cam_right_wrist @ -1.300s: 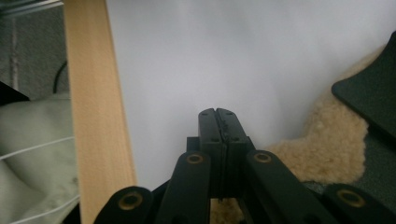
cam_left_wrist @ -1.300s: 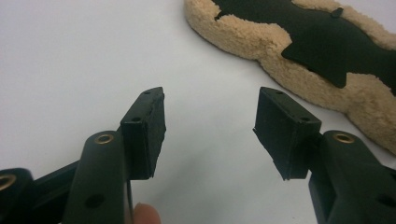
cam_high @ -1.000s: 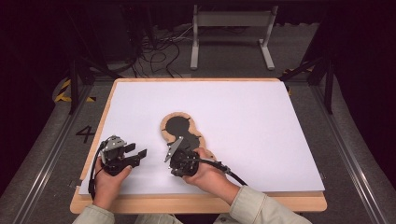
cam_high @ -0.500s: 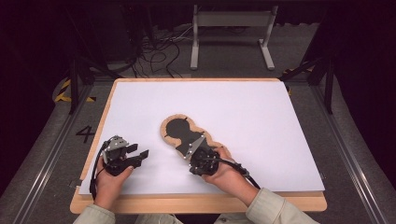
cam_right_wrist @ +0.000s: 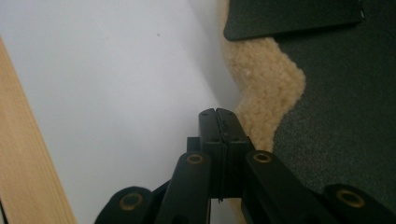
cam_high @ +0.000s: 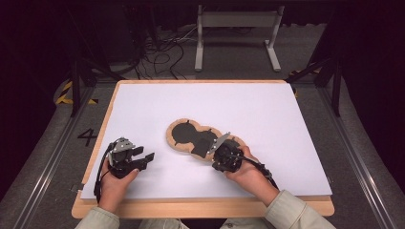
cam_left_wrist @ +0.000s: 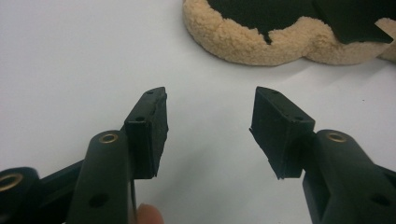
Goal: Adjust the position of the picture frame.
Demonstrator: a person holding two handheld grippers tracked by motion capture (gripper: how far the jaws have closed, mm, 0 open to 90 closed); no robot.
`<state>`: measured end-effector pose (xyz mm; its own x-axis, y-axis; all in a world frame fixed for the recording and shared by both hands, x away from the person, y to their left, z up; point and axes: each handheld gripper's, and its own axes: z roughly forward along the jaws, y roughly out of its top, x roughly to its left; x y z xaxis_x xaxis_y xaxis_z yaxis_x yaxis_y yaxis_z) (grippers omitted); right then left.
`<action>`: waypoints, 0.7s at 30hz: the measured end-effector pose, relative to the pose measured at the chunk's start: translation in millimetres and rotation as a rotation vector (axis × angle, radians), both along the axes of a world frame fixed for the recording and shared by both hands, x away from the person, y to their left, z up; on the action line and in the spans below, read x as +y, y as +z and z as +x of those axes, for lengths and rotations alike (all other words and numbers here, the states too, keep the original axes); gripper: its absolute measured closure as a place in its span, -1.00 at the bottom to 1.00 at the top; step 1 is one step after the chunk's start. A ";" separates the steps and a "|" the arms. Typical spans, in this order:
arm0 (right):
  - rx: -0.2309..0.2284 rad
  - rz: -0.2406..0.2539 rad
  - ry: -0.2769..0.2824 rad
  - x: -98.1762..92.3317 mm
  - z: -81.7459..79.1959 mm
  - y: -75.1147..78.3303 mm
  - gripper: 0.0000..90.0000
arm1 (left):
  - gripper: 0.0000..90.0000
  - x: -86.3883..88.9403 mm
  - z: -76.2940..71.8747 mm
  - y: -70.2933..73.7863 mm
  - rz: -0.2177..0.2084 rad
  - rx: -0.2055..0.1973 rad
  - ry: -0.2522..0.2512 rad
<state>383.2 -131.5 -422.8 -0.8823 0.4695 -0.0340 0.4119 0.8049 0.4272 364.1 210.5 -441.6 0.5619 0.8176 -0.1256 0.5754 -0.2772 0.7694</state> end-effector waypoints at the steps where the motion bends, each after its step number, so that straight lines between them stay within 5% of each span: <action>1: -0.003 -0.005 -0.015 -5.0 2.5 0.4 1.00 | 0.03 0.4 0.5 -0.4 -0.003 -0.001 0.001; 9: -0.012 -0.017 -0.027 -7.7 6.8 3.1 1.00 | 0.04 0.9 0.8 -0.6 -0.009 -0.002 0.000; 15: -0.034 0.064 -0.013 5.1 18.7 26.3 1.00 | 0.05 4.9 -1.2 -1.3 -0.008 -0.002 0.007; 21: -0.061 0.092 -0.027 19.5 40.2 46.2 1.00 | 0.04 8.7 -3.8 -0.7 -0.014 -0.004 0.016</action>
